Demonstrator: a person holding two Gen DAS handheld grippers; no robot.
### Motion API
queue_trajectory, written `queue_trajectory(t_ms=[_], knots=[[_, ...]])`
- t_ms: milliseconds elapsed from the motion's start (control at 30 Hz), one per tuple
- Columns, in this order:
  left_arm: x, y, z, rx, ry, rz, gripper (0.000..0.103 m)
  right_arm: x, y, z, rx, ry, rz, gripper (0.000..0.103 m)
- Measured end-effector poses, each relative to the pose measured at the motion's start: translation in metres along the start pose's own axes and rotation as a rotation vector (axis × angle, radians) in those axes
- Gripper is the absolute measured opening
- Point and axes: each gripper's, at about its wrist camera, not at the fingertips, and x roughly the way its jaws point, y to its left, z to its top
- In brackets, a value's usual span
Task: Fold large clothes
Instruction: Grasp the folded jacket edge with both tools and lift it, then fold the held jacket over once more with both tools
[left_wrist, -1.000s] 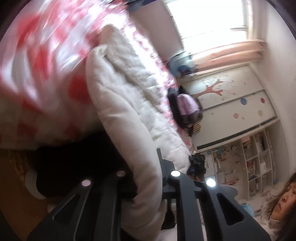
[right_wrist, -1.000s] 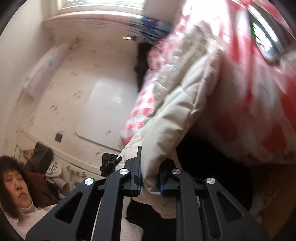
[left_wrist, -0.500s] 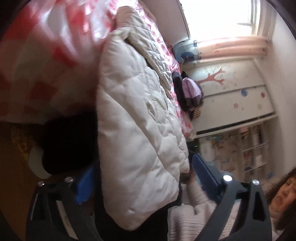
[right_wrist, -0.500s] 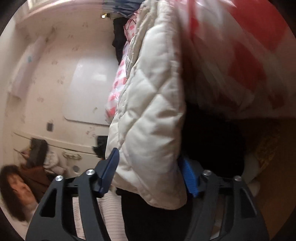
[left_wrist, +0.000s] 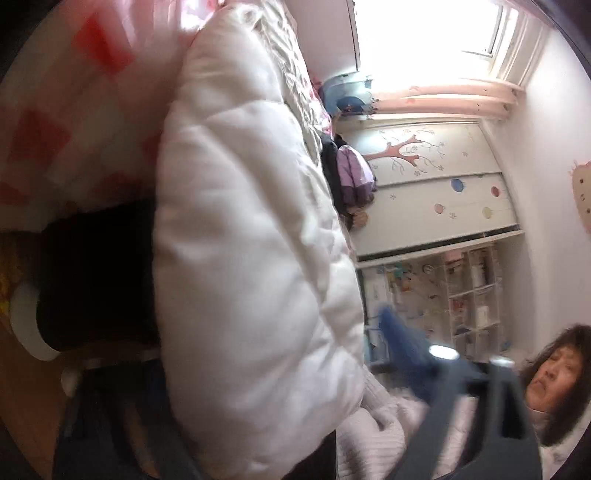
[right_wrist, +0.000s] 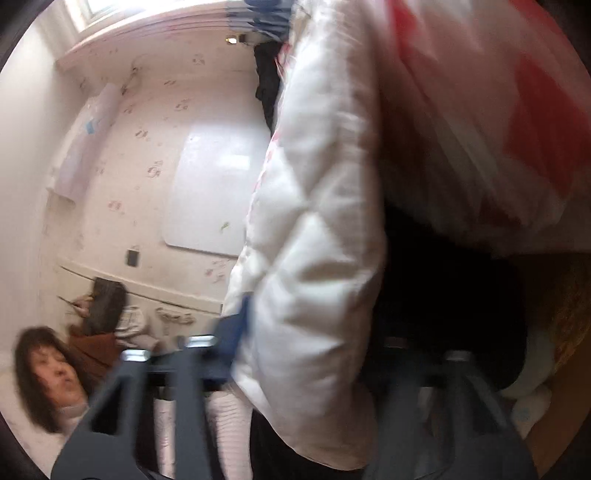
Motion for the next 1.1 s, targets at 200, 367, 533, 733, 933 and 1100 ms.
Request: queue_trajectory(t_ms=[200,367,533,733,933,1100], knots=[[-0.017,-0.061,-0.008,0.080,-0.130,0.098,0.015,-0.014,0.060,-0.007,-0.100,-0.117,0.050,0.019],[-0.029,-0.118,-0.023,0.183,-0.145,0.039,0.014,-0.022,0.111,-0.011,-0.201,-0.161,0.161,0.019],[-0.049,-0.139,-0.031,0.213,-0.191,-0.071,0.014,-0.044,0.128,-0.031,-0.235,-0.229,0.296,0.019],[-0.087,-0.094,-0.036,0.087,-0.282,-0.126,0.015,-0.071,0.097,-0.032,-0.197,-0.344,0.397,0.019],[-0.087,-0.081,0.009,0.047,-0.363,-0.186,0.014,-0.054,0.098,0.008,-0.199,-0.374,0.408,0.019],[-0.067,-0.108,0.069,0.109,-0.377,-0.207,0.015,-0.046,0.108,0.063,-0.215,-0.381,0.383,0.019]])
